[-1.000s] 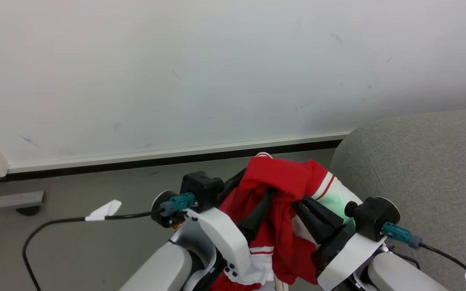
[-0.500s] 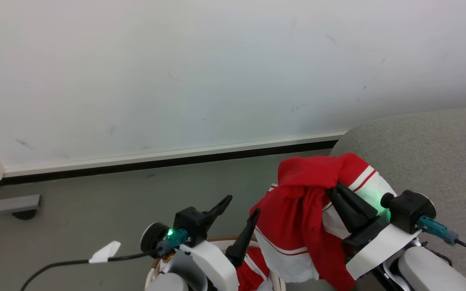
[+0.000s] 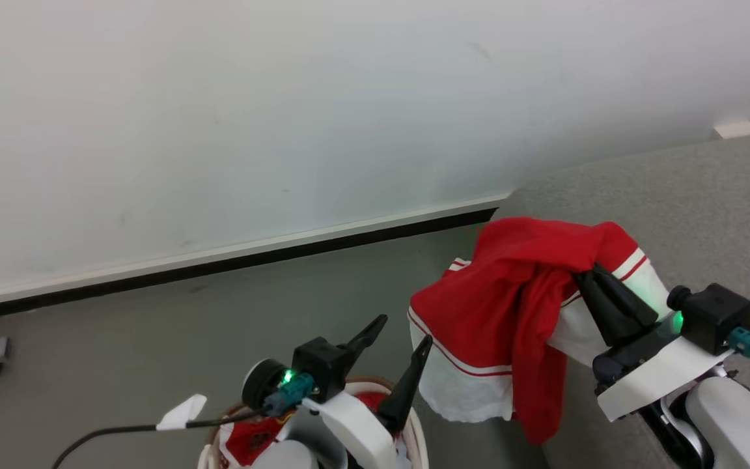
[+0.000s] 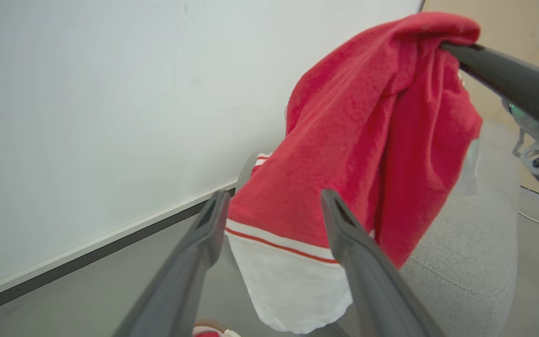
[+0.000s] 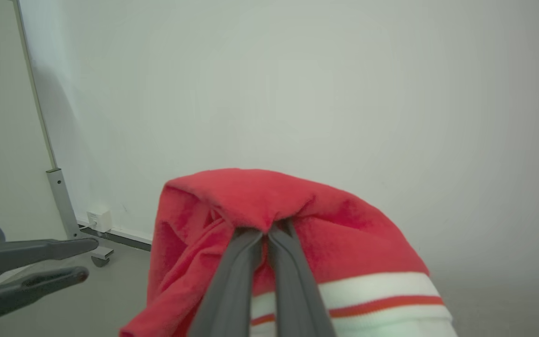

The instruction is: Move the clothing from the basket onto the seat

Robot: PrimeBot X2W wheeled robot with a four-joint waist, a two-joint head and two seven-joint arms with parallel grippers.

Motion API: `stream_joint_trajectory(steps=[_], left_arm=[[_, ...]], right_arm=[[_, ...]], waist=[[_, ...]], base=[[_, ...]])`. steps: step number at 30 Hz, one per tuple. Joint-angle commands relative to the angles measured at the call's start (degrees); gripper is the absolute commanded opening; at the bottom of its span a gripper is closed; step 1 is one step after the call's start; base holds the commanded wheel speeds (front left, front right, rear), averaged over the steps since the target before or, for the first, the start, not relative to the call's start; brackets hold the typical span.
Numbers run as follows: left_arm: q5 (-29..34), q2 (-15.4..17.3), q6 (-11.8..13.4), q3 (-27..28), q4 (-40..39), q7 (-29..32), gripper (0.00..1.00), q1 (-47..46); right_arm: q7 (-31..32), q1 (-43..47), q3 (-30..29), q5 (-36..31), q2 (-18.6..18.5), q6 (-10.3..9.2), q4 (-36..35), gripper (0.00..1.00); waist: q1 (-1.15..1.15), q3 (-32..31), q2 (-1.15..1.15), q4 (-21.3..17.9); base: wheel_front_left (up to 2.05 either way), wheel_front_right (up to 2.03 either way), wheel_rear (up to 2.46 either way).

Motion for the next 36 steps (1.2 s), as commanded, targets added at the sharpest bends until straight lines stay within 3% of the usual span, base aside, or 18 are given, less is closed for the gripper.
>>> stream_joint_trajectory(steps=[1,8,14,24,32,36], left_arm=[[-0.57,-0.25,-0.17,-0.25,0.26,-0.62,1.0,-0.48],[0.96,-1.13,-0.73,-1.91,0.61,-1.56,1.0,-2.79],[3.27,-1.78,-1.42,-3.46,1.12,-1.7,1.0,-7.41],[7.11,-1.27,-2.43,-4.89,1.57,0.11,1.0,-17.75],[7.9,-1.34,-1.72,-3.1,0.22,-0.37,1.0,-25.05],[8.31,-1.09,-1.22,-2.49,0.99,-1.25,1.0,-26.85]], right_arm=[[-0.21,-0.18,-0.83,0.01,-0.69,-0.12,-0.38,0.0],[-0.2,-0.43,-5.42,0.62,-2.78,-0.12,-1.83,0.0],[-0.21,-2.62,-10.85,0.01,-4.62,-0.12,-2.15,0.0],[-0.2,-17.12,-25.52,2.98,-10.53,-0.12,4.71,0.0],[-0.11,-32.25,-34.27,1.76,-15.08,-0.12,20.3,0.0],[-0.1,-36.53,-37.16,-1.75,-13.45,-0.12,29.32,0.0]], waist=[[0.0,1.02,0.0,-2.2],[0.0,5.31,0.0,-8.29],[0.0,12.09,0.0,-9.66],[0.0,29.28,0.0,-4.71],[0.0,40.59,0.0,0.29],[0.0,43.59,0.0,1.77]], base=[[0.0,0.0,0.0],[0.0,0.0,0.0],[0.0,0.0,0.0],[0.0,0.0,0.0],[0.0,0.0,0.0],[0.0,0.0,0.0]])
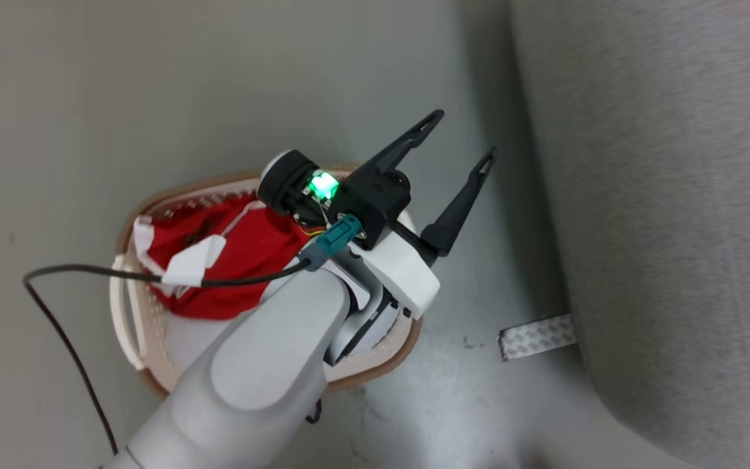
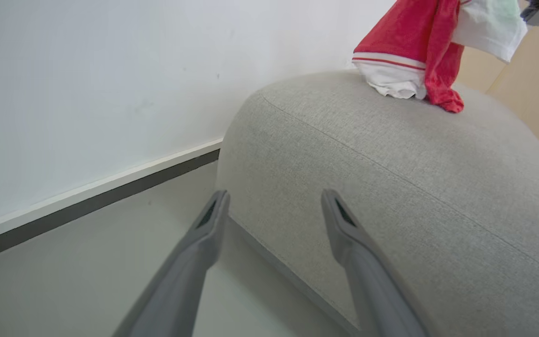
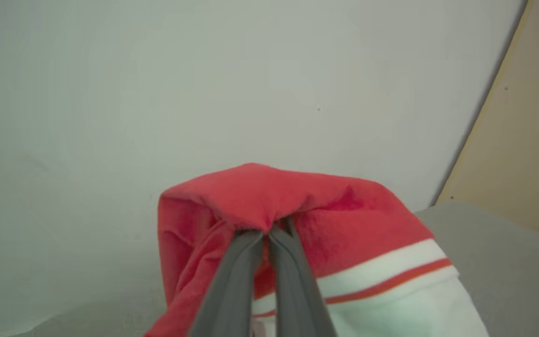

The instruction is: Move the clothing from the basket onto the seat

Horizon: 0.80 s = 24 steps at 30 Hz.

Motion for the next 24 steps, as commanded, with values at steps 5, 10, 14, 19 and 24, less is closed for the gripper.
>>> stream_joint_trajectory(steps=[5,10,14,19,24], left_arm=[[0.08,0.56,0.76,0.75,2.19,-1.69,1.0,-1.0],[-1.07,1.94,1.62,2.25,3.86,-3.32,1.0,0.59],[-2.05,3.44,2.36,3.74,4.45,-3.99,1.0,2.06],[-3.72,5.3,4.12,6.77,4.03,-5.08,1.0,6.16],[-5.8,6.21,5.65,10.24,3.32,-5.5,1.0,12.0]], right_arm=[[0.02,0.31,-3.17,-3.04,5.07,-0.12,6.08,0.22],[0.01,6.25,-4.83,-4.09,10.2,-0.12,0.79,1.0],[0.03,12.45,-5.32,-2.64,13.57,-0.12,-6.93,1.0],[0.03,22.59,-5.63,-7.58,17.08,-0.12,-18.74,1.0],[0.03,30.97,-6.06,-13.97,20.03,-0.12,-27.0,1.0]], waist=[[-0.02,4.91,0.0,3.62],[-0.02,3.54,0.0,2.26],[-0.02,1.86,0.0,1.08],[-0.02,-2.99,0.0,-0.33],[-0.02,-10.76,0.0,-0.32]], base=[[0.0,0.0,0.0],[0.0,0.0,0.0],[0.0,0.0,0.0],[0.0,0.0,0.0],[0.0,0.0,0.0]])
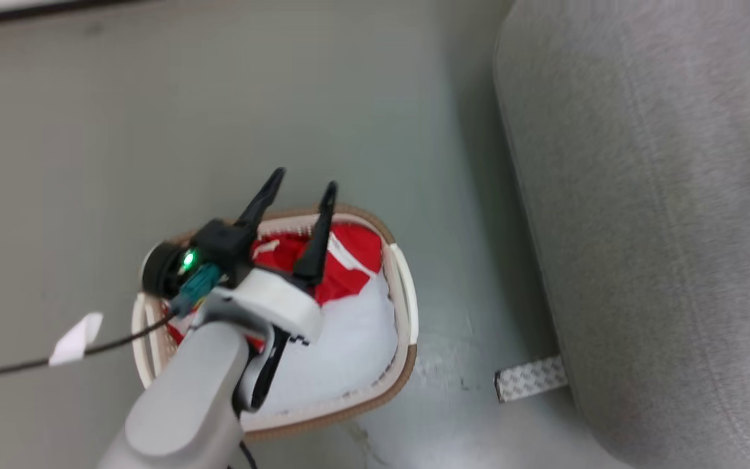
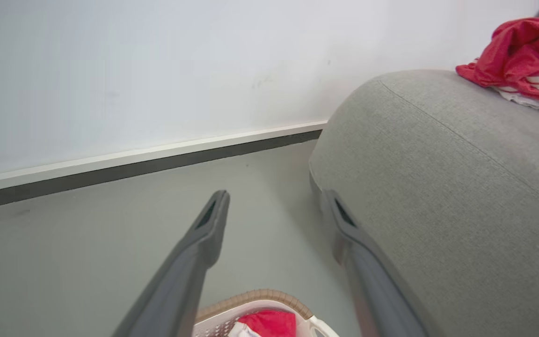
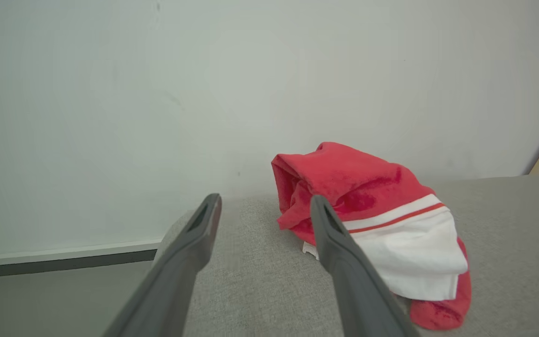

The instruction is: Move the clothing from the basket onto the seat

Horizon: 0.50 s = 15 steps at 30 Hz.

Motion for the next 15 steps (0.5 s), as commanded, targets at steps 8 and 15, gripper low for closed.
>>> stream_joint_trajectory(steps=[8,15], left_arm=[[0.17,-1.22,0.5,7.38,-4.16,-0.08,1.0,13.75],[1.74,-3.05,-0.62,13.05,-5.11,-0.1,1.0,24.13]], right_arm=[[0.03,10.67,3.63,-4.52,2.24,-0.12,-2.3,1.0],[0.03,17.44,7.74,-5.34,3.38,-0.12,-1.82,1.0]], waist=[[0.0,-18.52,0.0,2.61],[0.0,-26.76,0.0,5.87]], base=[[0.0,0.0,0.0],[0.0,0.0,0.0]])
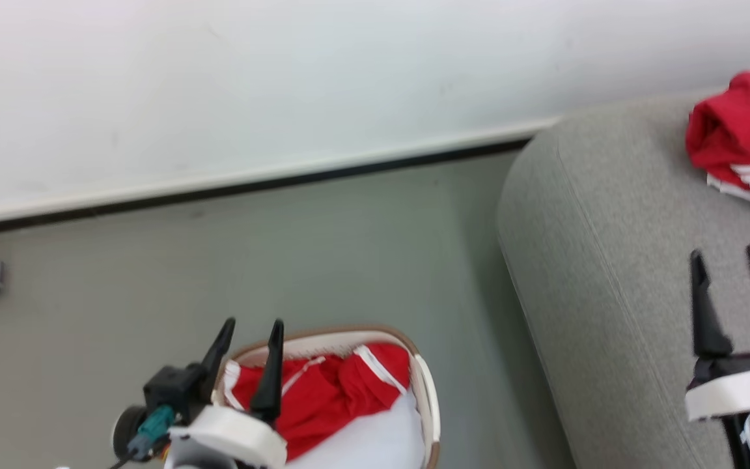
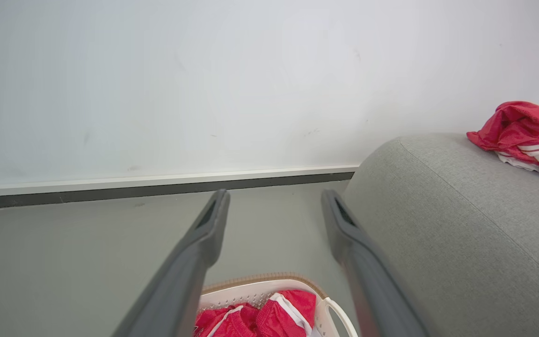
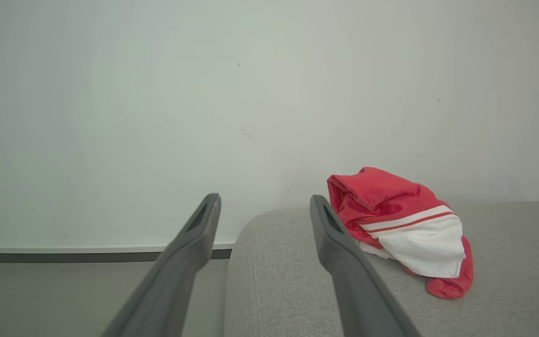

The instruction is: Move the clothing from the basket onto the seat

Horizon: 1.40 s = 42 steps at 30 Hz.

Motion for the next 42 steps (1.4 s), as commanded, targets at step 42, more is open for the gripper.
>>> stream_joint_trajectory(steps=[42], left_arm=[[16.5,-4.32,-4.83,1.41,24.91,4.49,1.0,-16.87]], right_arm=[[0.05,-5.0,6.78,1.93,2.41,-0.12,-4.38,1.0]], waist=[[0.03,16.47,0.0,-2.22]], base=[[0.0,0.0,0.0]])
